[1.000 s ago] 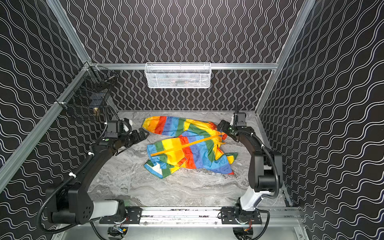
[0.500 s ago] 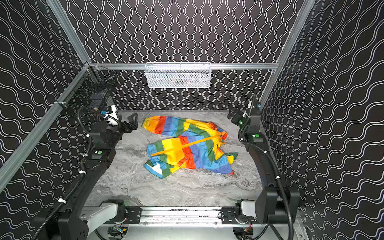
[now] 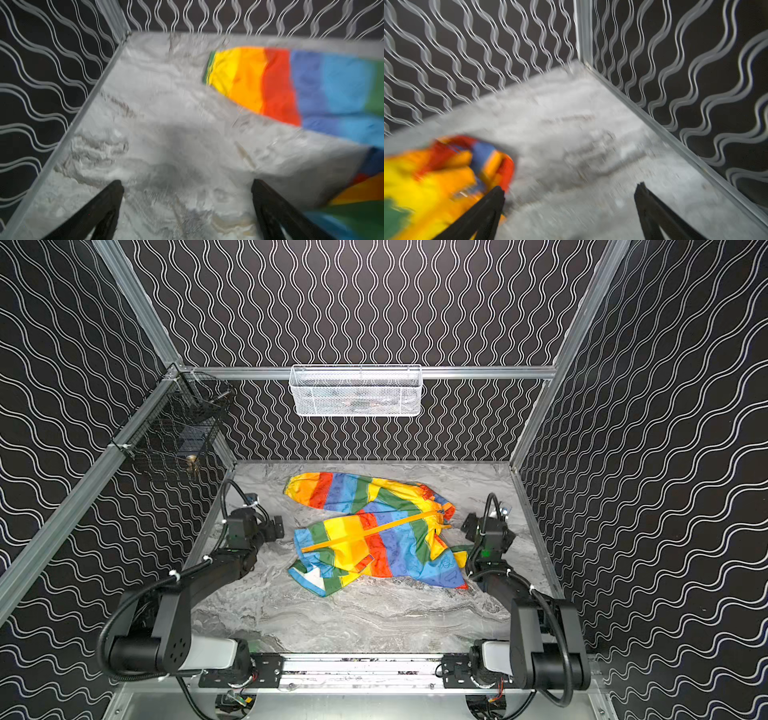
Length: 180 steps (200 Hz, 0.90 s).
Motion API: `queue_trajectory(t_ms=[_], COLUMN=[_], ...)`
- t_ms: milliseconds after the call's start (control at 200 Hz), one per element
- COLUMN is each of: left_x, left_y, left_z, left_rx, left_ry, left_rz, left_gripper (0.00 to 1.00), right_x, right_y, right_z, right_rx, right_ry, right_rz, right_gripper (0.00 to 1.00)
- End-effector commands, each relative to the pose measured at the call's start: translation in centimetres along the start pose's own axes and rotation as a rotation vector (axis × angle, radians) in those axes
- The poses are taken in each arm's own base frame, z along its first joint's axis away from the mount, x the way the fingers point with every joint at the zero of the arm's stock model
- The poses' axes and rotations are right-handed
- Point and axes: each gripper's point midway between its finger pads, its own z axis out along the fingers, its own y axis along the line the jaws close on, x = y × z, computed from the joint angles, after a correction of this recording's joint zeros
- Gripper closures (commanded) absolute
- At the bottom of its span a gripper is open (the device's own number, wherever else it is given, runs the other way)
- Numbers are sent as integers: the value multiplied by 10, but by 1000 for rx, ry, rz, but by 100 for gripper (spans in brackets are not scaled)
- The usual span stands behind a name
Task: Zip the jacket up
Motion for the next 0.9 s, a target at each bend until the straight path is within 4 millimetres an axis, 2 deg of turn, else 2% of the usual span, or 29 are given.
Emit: queue_trajectory(t_ms=[0,50,90,120,185,210,245,295,335,415,525,641,896], left_x=[-7,-2,-2,-1,11,17,9,15,12,11,10,11,9], left_y=[6,9,7,8,-3,-3,0,-1,-2,-8,-9,-9,-10], left_z=[6,4,0,-2,-5,-5,-9,-7,-2,7,8,8,7], left_rx=[-43,-53,-41,-45,10,8,-13,-11,-15,-6,-10,-12,-11], left_ry=[-112,-167,-215,-246,-268,-282,-353,-286,-279,-235,-244,-239,-253], left_rz=[13,2,-3,-4,20,24,18,10,15,48,52,52,57], left_gripper=[1,1,1,1,1,1,1,1,1,1,1,1,1], right_x=[-18,-25,-19,-15,-20,-16,-3,-8,-12,-2,-8,-3,-9], right_y=[-3,-5,4,2,10,16,19,16,16,19,20,18,17], right_z=[-2,-10,-12,-12,-21,-22,-19,-20,-22,-9,-8,-4,-15], right_rx=[16,9,-64,-57,-122,-155,-176,-156,-159,-146,-156,-150,-156], right_ry=[-157,-231,-229,-227,-315,-305,-251,-300,-333,-230,-264,-220,-287], right_rz=[-6,-8,-13,-5,-46,-66,-79,-69,-72,-82,-66,-55,-72], right_gripper=[1,1,1,0,1,1,0,1,1,1,1,1,1])
